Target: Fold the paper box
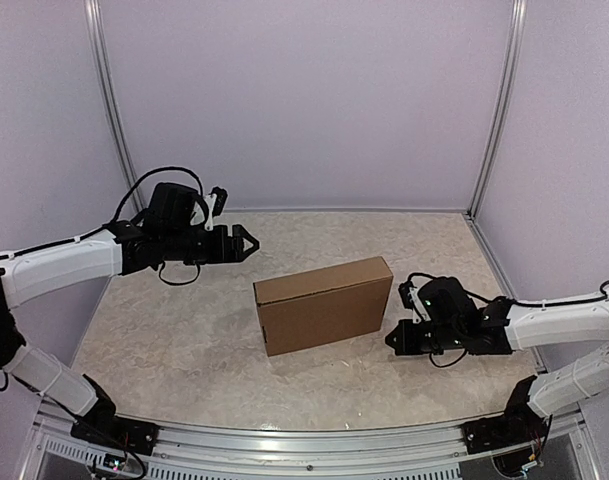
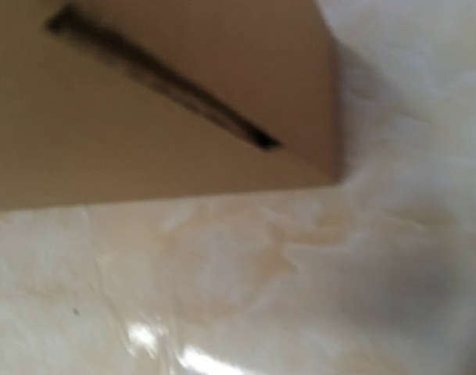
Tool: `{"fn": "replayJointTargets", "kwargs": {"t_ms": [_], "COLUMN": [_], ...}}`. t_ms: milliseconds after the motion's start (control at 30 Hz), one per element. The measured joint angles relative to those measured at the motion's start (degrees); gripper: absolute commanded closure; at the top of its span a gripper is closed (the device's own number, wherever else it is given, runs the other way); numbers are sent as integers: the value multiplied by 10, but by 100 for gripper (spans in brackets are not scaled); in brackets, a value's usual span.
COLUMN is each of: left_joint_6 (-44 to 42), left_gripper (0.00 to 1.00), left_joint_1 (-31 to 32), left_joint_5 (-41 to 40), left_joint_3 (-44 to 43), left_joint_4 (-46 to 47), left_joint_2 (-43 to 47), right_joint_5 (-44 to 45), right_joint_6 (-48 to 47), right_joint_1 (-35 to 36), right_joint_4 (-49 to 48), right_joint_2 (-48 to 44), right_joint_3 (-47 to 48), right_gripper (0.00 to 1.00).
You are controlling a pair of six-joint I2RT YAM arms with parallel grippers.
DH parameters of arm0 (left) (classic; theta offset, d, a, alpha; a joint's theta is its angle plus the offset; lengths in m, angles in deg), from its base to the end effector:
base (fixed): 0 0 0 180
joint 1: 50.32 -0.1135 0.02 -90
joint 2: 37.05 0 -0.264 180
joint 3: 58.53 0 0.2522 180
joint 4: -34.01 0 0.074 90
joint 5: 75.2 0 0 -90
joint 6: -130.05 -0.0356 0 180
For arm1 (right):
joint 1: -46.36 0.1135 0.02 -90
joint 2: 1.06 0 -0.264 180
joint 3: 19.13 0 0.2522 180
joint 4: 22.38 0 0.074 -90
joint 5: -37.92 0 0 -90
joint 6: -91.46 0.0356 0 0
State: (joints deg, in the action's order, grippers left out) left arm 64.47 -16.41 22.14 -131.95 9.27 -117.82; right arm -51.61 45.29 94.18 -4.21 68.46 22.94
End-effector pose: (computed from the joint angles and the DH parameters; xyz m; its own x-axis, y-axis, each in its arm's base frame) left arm 0.2634 -0.1825 0.2837 -0.6673 -0.0455 -0.7434 0.4033 0.8170 -0.4121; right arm 0.1534 0.1688 0.1662 -0.8567 0.0859 -0.5086 -0.1994 0.8542 0.4801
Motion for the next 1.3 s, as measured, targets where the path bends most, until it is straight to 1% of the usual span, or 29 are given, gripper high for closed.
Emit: {"fn": "replayJointTargets", "kwargs": {"t_ms": [133, 300, 367, 400, 500, 567, 700, 800, 967, 1300], "left_joint_6": [8, 11, 11, 11, 15, 20, 28, 32, 41, 83], "left_gripper": [30, 47, 56, 63, 78, 84, 91, 94, 95, 98], "left_joint_1": [0, 3, 5, 6, 9, 10, 12, 19, 39, 77], "left_joint_5": [17, 45, 53, 58, 74, 86, 105, 118, 122, 111], "left_joint_3": [-2, -5, -5, -5, -5, -4, 2, 6, 15, 81], "left_joint_4": [-7, -9, -7, -7, -3, 3, 16, 20, 31, 56], "left_joint_2": [-19, -32, -38, -41, -50, -56, -57, -57, -53, -12], "right_joint_5": [-10, -14, -14, -14, -15, -15, -14, -15, -18, -34], "right_joint_6": [24, 61, 75, 81, 96, 104, 113, 118, 133, 173], "right_joint_1": [0, 0, 0, 0, 0, 0, 0, 0, 1, 21], "right_joint_4": [-65, -156, -187, -198, -229, -254, -282, -300, -335, -386], "right_joint_2": [50, 125, 157, 172, 213, 238, 277, 307, 356, 440], "right_joint_3": [0, 0, 3, 9, 31, 50, 83, 109, 151, 207], "right_gripper": [100, 100, 100, 100, 100, 100, 100, 100, 100, 100]}}
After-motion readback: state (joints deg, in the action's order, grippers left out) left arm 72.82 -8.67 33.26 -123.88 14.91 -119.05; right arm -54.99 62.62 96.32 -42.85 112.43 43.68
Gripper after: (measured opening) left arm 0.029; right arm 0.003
